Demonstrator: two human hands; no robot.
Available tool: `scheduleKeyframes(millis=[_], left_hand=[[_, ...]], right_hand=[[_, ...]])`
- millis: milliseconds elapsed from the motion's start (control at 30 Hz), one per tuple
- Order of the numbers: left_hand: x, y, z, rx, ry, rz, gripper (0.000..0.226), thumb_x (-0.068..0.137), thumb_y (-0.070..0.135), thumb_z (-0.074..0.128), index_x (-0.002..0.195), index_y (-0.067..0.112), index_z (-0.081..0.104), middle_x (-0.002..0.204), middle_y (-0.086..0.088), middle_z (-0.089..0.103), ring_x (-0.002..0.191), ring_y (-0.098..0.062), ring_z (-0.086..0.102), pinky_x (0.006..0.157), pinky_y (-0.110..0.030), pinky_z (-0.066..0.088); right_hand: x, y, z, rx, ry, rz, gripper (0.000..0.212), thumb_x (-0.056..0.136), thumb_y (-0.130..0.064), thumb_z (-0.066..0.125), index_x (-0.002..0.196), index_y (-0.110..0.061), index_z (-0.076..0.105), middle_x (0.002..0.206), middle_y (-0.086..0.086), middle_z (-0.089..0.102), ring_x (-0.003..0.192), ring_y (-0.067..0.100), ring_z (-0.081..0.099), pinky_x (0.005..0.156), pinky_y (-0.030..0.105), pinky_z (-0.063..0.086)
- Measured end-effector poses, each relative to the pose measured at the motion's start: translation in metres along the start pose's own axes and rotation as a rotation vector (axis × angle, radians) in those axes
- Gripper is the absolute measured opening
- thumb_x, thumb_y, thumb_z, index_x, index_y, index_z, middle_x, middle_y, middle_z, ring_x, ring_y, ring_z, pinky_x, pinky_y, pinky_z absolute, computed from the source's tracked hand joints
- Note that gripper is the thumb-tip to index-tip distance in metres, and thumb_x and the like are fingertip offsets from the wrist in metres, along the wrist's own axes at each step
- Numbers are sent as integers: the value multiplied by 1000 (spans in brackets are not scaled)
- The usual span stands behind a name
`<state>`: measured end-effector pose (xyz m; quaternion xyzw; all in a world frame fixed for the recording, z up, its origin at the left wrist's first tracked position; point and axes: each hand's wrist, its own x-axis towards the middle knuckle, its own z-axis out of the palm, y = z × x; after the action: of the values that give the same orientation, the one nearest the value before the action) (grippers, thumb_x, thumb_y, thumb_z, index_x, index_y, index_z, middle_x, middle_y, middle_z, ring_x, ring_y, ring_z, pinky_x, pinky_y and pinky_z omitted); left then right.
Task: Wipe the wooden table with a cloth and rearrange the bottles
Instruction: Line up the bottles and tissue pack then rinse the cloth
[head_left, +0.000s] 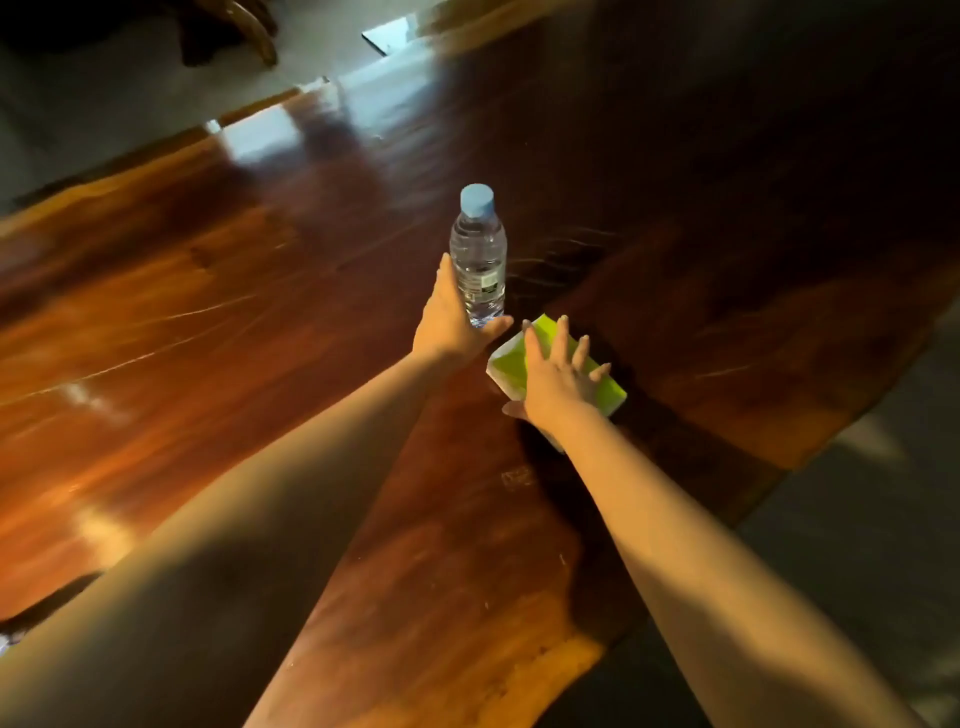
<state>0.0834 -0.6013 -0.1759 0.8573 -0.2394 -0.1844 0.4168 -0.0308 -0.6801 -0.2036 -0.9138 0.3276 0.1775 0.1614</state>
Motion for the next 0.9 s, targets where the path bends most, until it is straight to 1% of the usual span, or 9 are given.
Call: scheduleKeyframes(millis=[67,167,233,300,367,433,567,700,900], left_hand=[[13,7,1,-117,57,-41,109,64,28,83,146,21,12,143,-2,46,129,-21,47,106,-43,41],[31,12,2,-232,92,-99,109,62,21,85,145,20,14,142,-4,47,128,-23,47,107,-45,40],[36,13,4,-274,81,-96,100,63,16,84,140,21,21,136,-4,51,123,-23,51,105,-46,42],[37,12,4,-277,90,-99,89,64,13,82,134,21,27,126,-2,56,116,-22,56,100,-44,46],[35,12,4,-238,111,-82,79,66,13,80,129,20,33,113,4,57,107,-20,59,92,-35,50],[30,14,2,-199,112,-62,76,66,14,79,127,20,35,106,7,56,101,-17,59,85,-31,49],[10,14,-2,-195,106,-47,71,67,17,79,124,19,37,104,7,57,95,-15,60,83,-32,52],[-18,5,-13,-176,109,-50,64,67,23,79,118,22,39,96,10,58,88,-14,61,80,-35,54],[-68,-28,-54,-129,158,-84,68,65,17,80,120,20,40,102,6,58,96,-21,62,85,-38,53]], right_hand=[[3,0,0,-36,23,20,106,81,-34,70,149,-34,-11,156,17,-23,144,46,-5,109,68,11],[8,5,0,-37,51,43,95,87,-21,64,149,-37,-5,157,20,-18,144,47,0,110,66,15],[9,7,-1,-62,16,56,101,83,-27,69,149,-38,-6,157,19,-15,143,47,1,109,67,13],[9,8,-2,-72,-9,62,106,78,-32,74,149,-38,-5,157,17,-4,141,47,10,107,67,17],[8,7,-1,-65,42,52,97,82,-27,71,149,-38,1,152,15,13,133,43,27,104,62,28],[6,5,0,-61,117,45,88,85,-24,66,148,-37,7,146,12,22,126,39,34,99,56,34],[-4,2,1,-28,170,25,94,78,-31,72,148,-34,10,144,10,25,124,38,35,95,51,35],[-20,-9,-2,-8,182,-37,96,76,-29,74,148,-34,10,143,8,26,123,37,36,94,52,35],[-52,-41,4,-4,169,-176,90,76,-23,69,145,-36,14,141,4,28,120,35,38,95,52,35]])
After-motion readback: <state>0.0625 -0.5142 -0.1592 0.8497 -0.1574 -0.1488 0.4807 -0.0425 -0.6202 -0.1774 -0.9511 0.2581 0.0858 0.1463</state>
